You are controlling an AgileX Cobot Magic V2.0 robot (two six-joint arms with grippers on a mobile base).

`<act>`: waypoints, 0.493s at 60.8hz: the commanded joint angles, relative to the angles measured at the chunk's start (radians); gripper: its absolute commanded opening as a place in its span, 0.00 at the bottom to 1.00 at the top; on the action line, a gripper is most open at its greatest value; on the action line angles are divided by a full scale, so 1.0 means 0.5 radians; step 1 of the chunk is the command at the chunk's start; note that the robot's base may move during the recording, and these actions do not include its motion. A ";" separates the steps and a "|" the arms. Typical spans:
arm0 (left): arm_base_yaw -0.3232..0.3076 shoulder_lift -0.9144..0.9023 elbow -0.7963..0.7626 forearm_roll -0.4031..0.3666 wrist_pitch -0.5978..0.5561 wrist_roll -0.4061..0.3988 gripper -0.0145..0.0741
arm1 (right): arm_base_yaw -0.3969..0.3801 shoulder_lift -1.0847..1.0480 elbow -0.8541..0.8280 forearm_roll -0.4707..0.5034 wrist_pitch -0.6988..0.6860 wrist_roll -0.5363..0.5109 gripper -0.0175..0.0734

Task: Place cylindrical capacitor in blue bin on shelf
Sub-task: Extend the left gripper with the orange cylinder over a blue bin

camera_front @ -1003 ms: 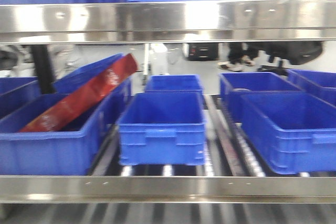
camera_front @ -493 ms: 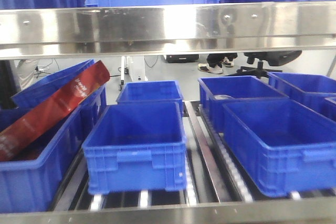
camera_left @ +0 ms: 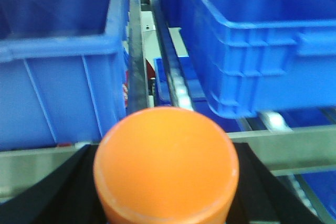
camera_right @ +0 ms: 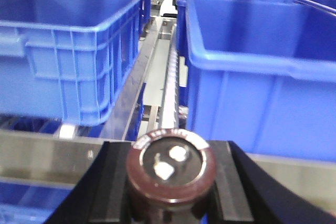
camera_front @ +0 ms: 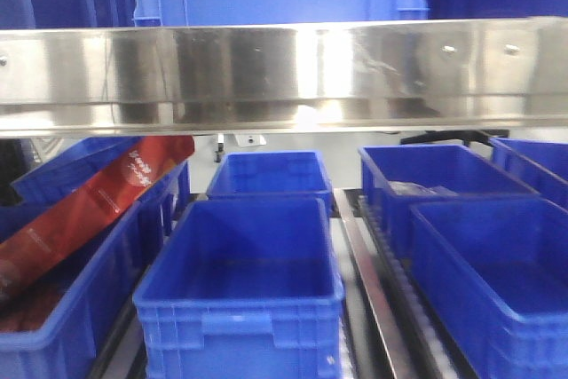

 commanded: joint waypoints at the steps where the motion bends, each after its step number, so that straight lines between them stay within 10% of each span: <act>1: -0.012 -0.003 -0.013 -0.007 -0.043 -0.008 0.04 | 0.002 -0.001 -0.005 -0.004 -0.049 -0.008 0.02; 30: -0.012 -0.003 -0.013 -0.007 -0.043 -0.008 0.04 | 0.002 -0.001 -0.005 -0.004 -0.049 -0.008 0.02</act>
